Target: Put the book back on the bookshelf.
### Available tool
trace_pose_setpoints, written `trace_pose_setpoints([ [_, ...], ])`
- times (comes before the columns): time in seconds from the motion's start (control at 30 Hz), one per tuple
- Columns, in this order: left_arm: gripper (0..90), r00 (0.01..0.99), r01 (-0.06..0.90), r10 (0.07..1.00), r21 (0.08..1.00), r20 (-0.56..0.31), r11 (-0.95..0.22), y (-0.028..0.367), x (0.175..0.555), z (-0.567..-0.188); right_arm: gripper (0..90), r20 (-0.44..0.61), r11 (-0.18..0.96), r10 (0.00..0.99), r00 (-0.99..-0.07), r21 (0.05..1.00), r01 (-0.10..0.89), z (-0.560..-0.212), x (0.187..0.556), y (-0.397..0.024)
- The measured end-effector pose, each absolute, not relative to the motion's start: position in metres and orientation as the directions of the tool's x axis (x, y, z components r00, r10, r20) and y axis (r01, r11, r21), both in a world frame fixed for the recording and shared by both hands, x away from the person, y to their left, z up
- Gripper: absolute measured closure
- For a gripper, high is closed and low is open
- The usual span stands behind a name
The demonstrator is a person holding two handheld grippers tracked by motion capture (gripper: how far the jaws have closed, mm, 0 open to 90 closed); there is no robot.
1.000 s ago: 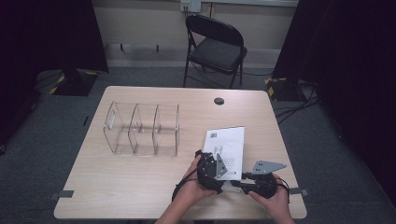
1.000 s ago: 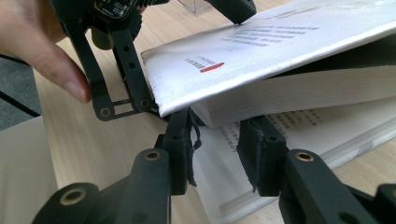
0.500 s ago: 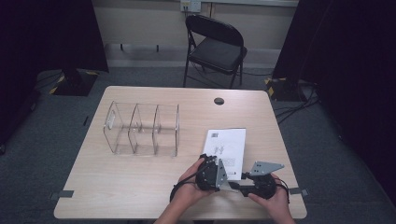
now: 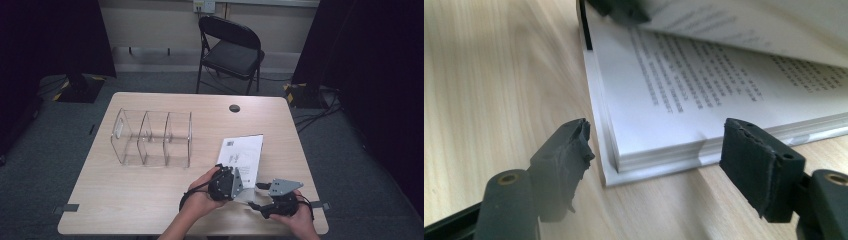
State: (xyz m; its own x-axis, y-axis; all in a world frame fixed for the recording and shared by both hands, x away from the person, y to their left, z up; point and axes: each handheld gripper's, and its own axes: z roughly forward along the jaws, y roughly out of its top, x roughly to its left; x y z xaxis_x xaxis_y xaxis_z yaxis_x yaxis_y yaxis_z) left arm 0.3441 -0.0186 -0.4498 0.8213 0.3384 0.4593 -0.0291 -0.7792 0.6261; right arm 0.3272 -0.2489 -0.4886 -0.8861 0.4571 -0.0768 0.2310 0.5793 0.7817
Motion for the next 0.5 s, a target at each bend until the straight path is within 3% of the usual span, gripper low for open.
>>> trace_pose_setpoints([
  [0.5,43.7,0.834,0.025,0.356,0.616,0.421,-0.787,-0.02,0.351,-0.426,21.4,-0.287,0.675,0.383,-0.878,0.736,0.054,-0.496,0.324,-0.245],
])
